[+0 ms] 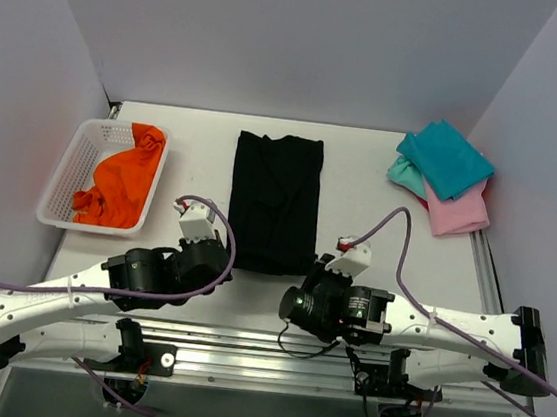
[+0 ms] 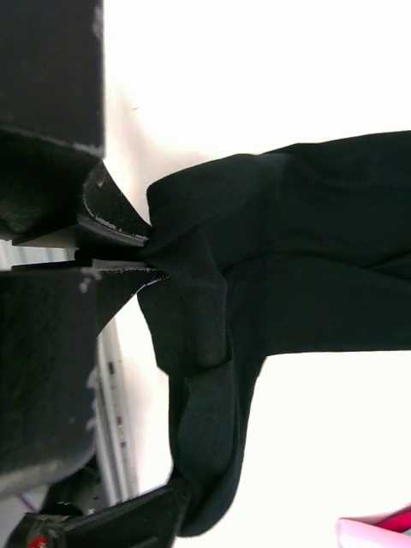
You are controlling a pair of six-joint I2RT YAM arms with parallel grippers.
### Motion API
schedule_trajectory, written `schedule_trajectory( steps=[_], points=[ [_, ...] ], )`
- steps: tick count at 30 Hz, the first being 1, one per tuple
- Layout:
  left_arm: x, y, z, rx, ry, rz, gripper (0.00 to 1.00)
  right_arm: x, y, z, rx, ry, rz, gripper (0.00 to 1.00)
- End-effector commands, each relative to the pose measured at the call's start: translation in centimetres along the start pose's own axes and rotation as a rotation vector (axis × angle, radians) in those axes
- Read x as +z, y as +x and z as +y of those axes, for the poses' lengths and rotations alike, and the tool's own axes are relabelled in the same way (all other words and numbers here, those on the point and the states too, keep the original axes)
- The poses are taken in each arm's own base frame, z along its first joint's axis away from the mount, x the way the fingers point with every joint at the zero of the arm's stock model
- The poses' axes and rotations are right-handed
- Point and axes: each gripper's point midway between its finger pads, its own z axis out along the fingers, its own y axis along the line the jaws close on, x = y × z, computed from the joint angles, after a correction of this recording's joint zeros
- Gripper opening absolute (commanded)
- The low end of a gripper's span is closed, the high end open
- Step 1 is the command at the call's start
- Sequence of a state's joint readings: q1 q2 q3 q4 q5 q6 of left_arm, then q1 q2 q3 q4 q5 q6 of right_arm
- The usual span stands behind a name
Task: Fold and stack the t-shirts
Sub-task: Fold the tshirt
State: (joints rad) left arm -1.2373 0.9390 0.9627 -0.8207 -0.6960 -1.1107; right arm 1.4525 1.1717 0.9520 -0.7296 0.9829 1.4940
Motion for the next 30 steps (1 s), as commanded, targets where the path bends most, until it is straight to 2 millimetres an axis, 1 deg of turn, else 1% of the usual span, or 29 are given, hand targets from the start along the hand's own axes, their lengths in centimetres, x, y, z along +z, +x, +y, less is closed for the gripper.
schedule_trajectory(
  steps=[1,2,3,5,6,7,8,9,10,11,12,13,14,15,16,17,18,19,20,21,22,23,24,25,26,27,28,29,30],
  points=[
    [0.4,-3.1,-2.5,-0.001,0.079,-0.045,0.02,2.2,-2.9,1.2,-0.047,0.007,-0.058,0.00],
    [1.2,-4.2,-1.7,-0.026,0.052,-0.059,0.02,2.8,-3.1,1.2,-0.051,0.017,-0.053,0.00],
    [1.7,-4.8,-2.0,-0.031,0.068,-0.070,0.02,4.2,-3.4,0.8,-0.042,0.053,-0.041,0.00],
    [3.1,-4.8,-2.1,-0.037,0.089,-0.033,0.02,5.7,-4.1,0.9,-0.051,0.070,-0.036,0.00],
    [4.2,-6.4,-1.6,-0.053,0.084,-0.062,0.02,6.6,-4.2,1.0,-0.055,0.086,-0.030,0.00],
    [5.5,-6.4,-1.3,-0.050,0.072,-0.046,0.02,8.1,-4.9,0.8,-0.018,0.100,-0.026,0.00],
    [6.5,-7.8,-1.2,-0.079,0.091,-0.059,0.02,9.3,-4.7,0.5,-0.061,0.120,-0.011,0.00],
    [7.5,-8.3,-1.1,-0.057,0.096,-0.060,0.02,10.2,-5.1,0.5,-0.048,0.130,-0.005,0.00],
    [9.3,-8.2,-0.8,-0.051,0.078,-0.038,0.03,12.2,-5.8,0.0,-0.005,0.148,0.012,0.00],
    [10.4,-8.3,-1.0,-0.056,0.101,-0.010,0.03,14.1,-4.8,-0.6,-0.037,0.185,0.044,0.00],
    [12.1,-10.1,-0.3,-0.066,0.102,-0.041,0.03,15.3,-5.4,-0.3,-0.012,0.192,0.048,0.00],
    [15.1,-9.3,0.6,-0.062,0.072,0.010,0.03,17.2,-5.9,-0.7,0.015,0.211,0.062,0.00],
    [16.2,-10.8,-0.8,-0.069,0.143,0.004,0.10,19.5,-4.4,-1.5,-0.028,0.257,0.097,0.00],
    [18.1,-11.9,0.2,-0.059,0.139,0.002,0.26,20.4,-4.2,-2.3,-0.036,0.310,0.120,0.01],
    [21.7,-10.4,0.9,-0.056,0.135,0.076,0.50,21.9,-6.9,-1.1,0.008,0.321,0.075,0.27],
    [22.9,-13.4,-0.7,-0.055,0.189,0.041,0.86,23.8,-6.1,-1.3,-0.019,0.355,0.088,0.52],
    [24.4,-13.9,-1.1,-0.045,0.213,0.067,0.96,24.8,-6.9,-1.1,-0.020,0.376,0.070,0.74],
    [27.7,-13.1,0.2,-0.054,0.197,0.122,0.96,25.8,-10.2,0.0,0.013,0.391,0.019,0.99],
    [28.7,-13.4,-0.1,-0.048,0.205,0.145,0.94,27.4,-9.8,-0.1,-0.002,0.418,0.028,1.00],
    [29.0,-17.1,-2.1,-0.032,0.248,0.084,0.94,27.9,-10.8,0.2,0.002,0.432,0.020,1.00],
    [30.4,-17.2,-1.5,-0.040,0.238,0.105,0.94,28.0,-11.4,0.1,-0.010,0.457,0.030,1.00],
    [30.2,-17.6,-1.6,-0.037,0.220,0.121,0.94,28.5,-13.5,1.6,0.012,0.434,-0.007,1.00],
    [29.6,-20.1,-2.8,-0.019,0.238,0.074,0.94,28.1,-14.2,1.8,-0.002,0.435,-0.009,1.00],
    [28.4,-21.6,-3.2,-0.012,0.234,0.039,0.94,27.8,-14.9,2.0,-0.002,0.436,-0.018,1.00],
    [27.3,-22.4,-3.6,-0.004,0.239,0.019,0.94,26.8,-16.3,2.3,0.012,0.425,-0.042,1.00],
    [24.8,-23.8,-4.2,0.007,0.253,-0.021,0.94,26.0,-16.7,2.3,0.006,0.431,-0.063,1.00],
    [23.5,-24.4,-3.8,0.005,0.225,-0.051,0.94,25.0,-17.1,2.1,0.011,0.429,-0.079,1.00],
    [22.4,-24.3,-3.3,0.004,0.200,-0.050,0.94,22.8,-18.9,2.2,0.044,0.400,-0.114,1.00],
    [19.3,-25.4,-3.5,0.007,0.201,-0.097,0.94,22.4,-16.7,1.1,0.025,0.401,-0.093,1.00]
  ],
)
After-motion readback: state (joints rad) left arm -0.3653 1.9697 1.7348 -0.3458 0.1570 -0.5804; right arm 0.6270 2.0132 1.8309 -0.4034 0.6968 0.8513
